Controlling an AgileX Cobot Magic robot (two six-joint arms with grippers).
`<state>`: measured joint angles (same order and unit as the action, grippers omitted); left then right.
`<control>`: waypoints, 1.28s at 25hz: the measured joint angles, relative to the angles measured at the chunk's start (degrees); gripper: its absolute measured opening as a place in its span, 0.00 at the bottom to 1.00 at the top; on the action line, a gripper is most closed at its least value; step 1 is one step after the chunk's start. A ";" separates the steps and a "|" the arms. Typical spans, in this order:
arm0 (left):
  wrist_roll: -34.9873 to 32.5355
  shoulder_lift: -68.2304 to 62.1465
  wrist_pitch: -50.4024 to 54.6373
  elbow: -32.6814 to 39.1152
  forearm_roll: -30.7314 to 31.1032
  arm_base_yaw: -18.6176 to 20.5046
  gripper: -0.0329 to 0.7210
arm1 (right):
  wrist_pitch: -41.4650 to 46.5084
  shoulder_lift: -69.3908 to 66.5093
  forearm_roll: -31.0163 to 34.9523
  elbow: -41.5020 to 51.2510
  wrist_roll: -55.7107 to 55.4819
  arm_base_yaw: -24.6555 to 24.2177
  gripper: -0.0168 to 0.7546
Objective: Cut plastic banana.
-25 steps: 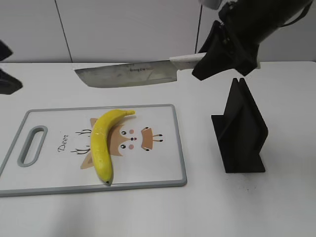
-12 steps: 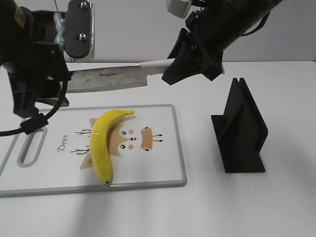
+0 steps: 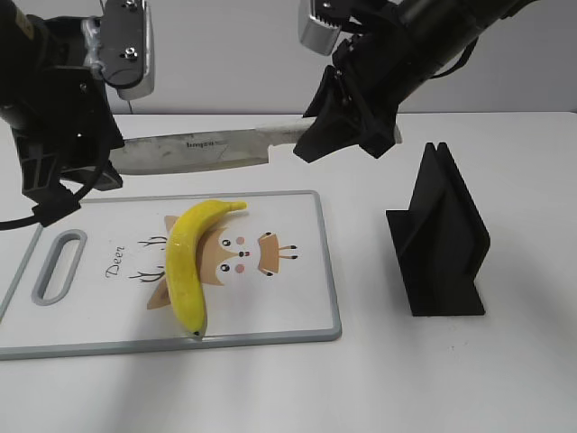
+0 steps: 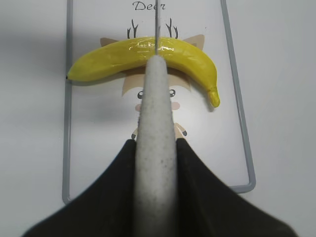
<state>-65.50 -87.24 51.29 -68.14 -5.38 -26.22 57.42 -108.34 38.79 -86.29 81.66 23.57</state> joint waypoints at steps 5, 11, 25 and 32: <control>-0.82 0.00 -1.74 -0.39 -0.05 0.31 0.66 | 1.39 -0.68 -1.96 -0.04 1.45 0.00 0.26; -0.88 0.00 -1.96 -0.45 -1.67 0.38 0.66 | 1.39 -0.73 -2.49 -0.04 1.71 0.00 0.26; -1.44 -3.69 -2.08 -0.49 -0.95 0.67 0.59 | -0.19 -0.74 0.46 -1.59 3.37 0.00 0.26; -1.49 -3.75 -2.72 -0.49 -1.94 2.60 0.19 | -0.19 -0.74 0.18 -1.59 3.59 0.00 0.26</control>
<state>-66.99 -90.99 48.57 -68.63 -7.32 -23.61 57.23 -109.08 38.98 -87.88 85.26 23.57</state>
